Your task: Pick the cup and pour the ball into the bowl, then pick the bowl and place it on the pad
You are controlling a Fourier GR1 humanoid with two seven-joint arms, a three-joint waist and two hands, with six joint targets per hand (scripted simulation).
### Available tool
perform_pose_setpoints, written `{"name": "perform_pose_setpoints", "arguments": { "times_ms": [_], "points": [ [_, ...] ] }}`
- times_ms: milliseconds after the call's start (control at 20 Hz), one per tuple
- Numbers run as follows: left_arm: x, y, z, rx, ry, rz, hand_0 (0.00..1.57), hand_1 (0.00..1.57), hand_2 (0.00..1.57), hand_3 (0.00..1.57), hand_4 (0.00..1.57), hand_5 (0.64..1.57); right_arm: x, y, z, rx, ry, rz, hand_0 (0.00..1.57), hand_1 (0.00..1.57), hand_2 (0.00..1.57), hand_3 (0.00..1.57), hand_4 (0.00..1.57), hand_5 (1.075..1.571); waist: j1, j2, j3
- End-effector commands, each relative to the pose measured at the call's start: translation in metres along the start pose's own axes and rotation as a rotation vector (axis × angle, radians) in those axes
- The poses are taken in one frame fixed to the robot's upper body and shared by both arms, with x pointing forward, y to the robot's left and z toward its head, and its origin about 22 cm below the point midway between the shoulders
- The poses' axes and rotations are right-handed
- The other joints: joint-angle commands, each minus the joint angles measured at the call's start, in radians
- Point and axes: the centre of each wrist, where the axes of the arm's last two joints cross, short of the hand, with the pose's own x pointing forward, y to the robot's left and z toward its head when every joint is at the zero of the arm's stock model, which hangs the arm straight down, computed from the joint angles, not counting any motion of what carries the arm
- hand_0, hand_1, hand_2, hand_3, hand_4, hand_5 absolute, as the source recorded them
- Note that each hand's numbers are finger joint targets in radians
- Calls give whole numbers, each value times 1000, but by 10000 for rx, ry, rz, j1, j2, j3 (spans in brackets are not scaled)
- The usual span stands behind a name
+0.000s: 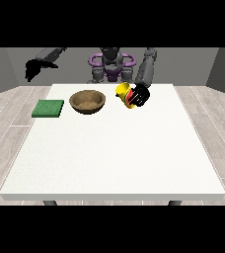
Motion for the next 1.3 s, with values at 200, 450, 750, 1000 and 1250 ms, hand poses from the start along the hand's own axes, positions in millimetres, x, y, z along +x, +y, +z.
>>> {"name": "perform_pose_setpoints", "arguments": {
  "times_ms": [200,450,750,1000,1250],
  "points": [
    [52,-55,13,-1751,-1614,-3290,1294,1294,1571,1571,868,1559,-37,-15,23,-527,1411,-261,0,0,122,298,472,1565,286,-1517,17],
    [124,-95,22,-2372,-1729,-3740,1294,1294,1571,1571,868,1559,-45,-39,38,-1071,1426,-280,0,0,132,192,663,1547,925,-1530,-50],
    [181,-100,-1,-3558,-2968,-6549,581,581,1571,1571,736,1570,-70,-38,63,-1021,2599,-369,0,0,92,243,719,1541,877,-2622,-36],
    [219,-102,-4,-4529,-5174,-8976,779,779,1571,1571,951,1535,-74,-28,52,-853,2435,-603,0,0,0,276,741,1540,528,-2318,-34],
    [238,-107,-1,-4484,-7520,-12182,1429,1429,1571,1571,1202,1427,-68,-44,52,-1163,2722,-364,0,0,0,232,749,1537,1067,-2544,-30]
  ]
}}
